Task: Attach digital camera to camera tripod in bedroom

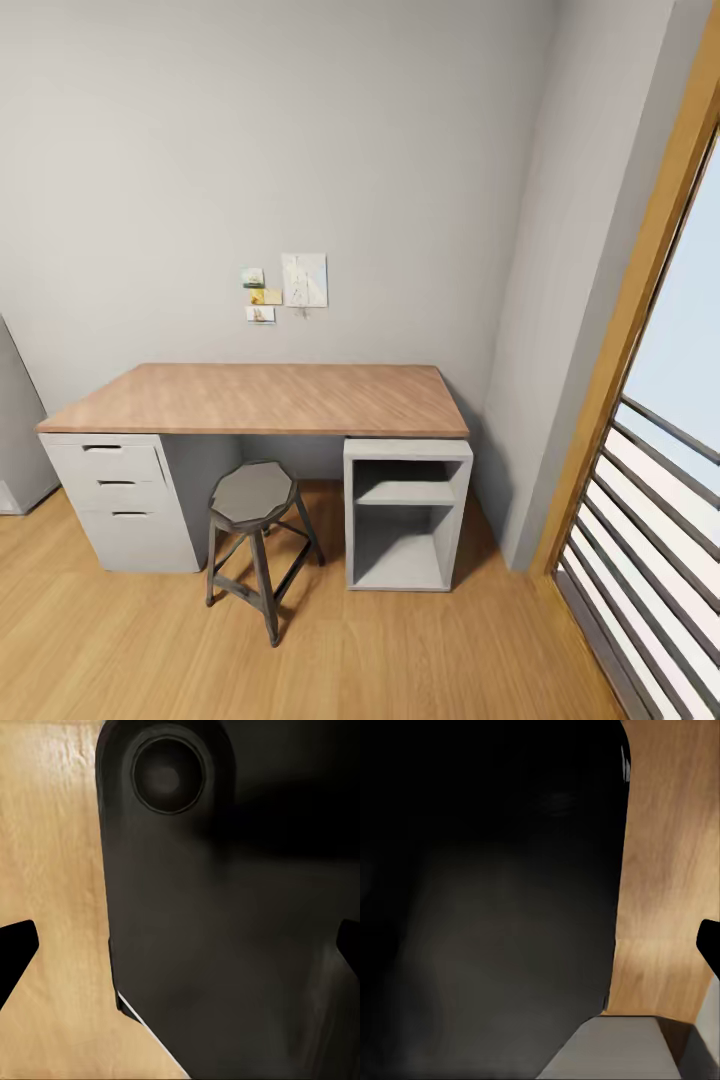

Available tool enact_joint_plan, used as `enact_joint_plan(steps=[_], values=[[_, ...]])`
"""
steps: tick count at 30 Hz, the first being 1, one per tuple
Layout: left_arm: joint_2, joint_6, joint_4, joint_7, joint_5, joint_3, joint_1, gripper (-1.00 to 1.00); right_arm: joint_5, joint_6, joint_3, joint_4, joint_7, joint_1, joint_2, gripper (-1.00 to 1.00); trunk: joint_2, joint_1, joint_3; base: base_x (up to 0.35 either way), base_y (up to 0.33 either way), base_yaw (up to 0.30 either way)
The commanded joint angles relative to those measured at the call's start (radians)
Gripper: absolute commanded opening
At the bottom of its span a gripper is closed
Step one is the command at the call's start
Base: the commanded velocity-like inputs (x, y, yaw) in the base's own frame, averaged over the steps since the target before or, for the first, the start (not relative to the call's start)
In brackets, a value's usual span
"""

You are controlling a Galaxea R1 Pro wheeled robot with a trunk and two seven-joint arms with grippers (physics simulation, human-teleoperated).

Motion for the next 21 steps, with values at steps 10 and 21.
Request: enact_joint_plan(steps=[10,21], values=[[-0.041,-0.012,-0.015,-0.004,0.038,0.03,0.002,1.0,0.027,-0.004,0.006,-0.005,-0.001,-0.011,-0.009,1.0,0.0,0.0,0.0,0.0,0.0,0.0],[-0.044,-0.012,-0.015,-0.005,0.047,0.032,0.001,1.0,0.031,-0.007,0.006,-0.005,0.0,-0.011,-0.001,1.0,0.0,0.0,0.0,0.0,0.0,0.0]])
